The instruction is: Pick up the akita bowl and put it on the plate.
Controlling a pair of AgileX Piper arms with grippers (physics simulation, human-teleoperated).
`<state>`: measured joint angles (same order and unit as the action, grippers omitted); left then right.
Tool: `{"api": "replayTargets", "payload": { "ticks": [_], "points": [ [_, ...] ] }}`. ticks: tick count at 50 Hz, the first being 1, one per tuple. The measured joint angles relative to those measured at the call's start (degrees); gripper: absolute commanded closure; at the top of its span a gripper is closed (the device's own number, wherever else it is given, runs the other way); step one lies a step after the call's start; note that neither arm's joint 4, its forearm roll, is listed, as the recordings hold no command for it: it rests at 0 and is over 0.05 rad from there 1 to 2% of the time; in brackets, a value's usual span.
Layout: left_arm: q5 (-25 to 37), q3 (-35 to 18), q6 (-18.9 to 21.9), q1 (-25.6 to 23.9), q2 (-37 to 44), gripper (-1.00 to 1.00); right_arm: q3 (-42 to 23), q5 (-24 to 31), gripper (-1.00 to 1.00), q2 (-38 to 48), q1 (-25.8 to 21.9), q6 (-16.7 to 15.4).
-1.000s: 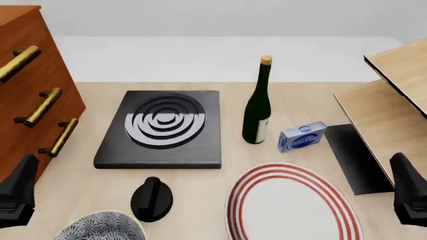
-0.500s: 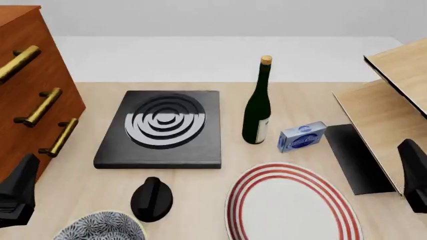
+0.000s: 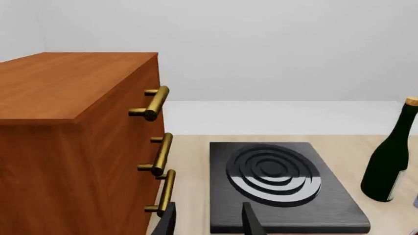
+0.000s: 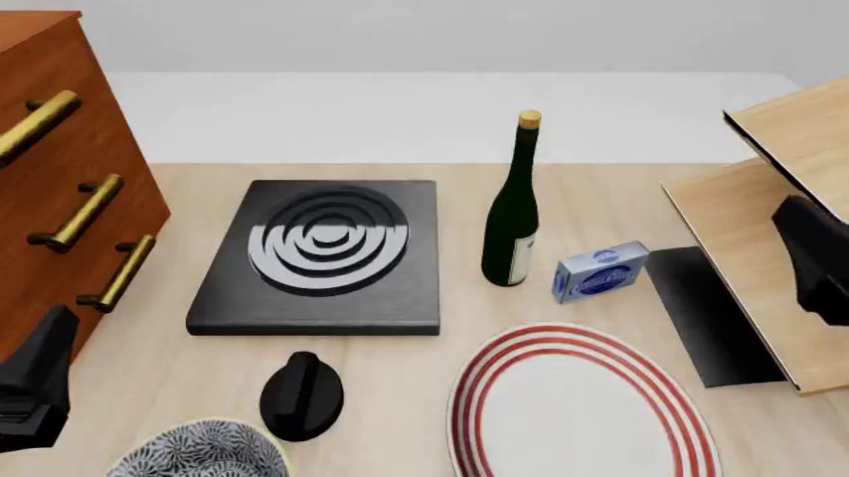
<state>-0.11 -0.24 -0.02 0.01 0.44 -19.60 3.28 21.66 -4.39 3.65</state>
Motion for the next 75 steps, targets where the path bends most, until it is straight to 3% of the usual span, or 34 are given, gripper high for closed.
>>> {"api": "replayTargets", "payload": {
  "ticks": [32, 60, 75],
  "points": [
    [0.0, 0.0, 0.0, 0.0, 0.0, -1.00, -16.1, 14.2, -1.00, 22.6, -25.2, 2.7],
    [0.0, 0.0, 0.0, 0.0, 0.0, -1.00, -25.2, 18.3, -1.00, 39.2, -40.5, 13.4],
    [0.0, 0.0, 0.0, 0.0, 0.0, -1.00, -28.7, 17.9, -1.00, 47.4, -48.6, 17.0]
  ]
}}
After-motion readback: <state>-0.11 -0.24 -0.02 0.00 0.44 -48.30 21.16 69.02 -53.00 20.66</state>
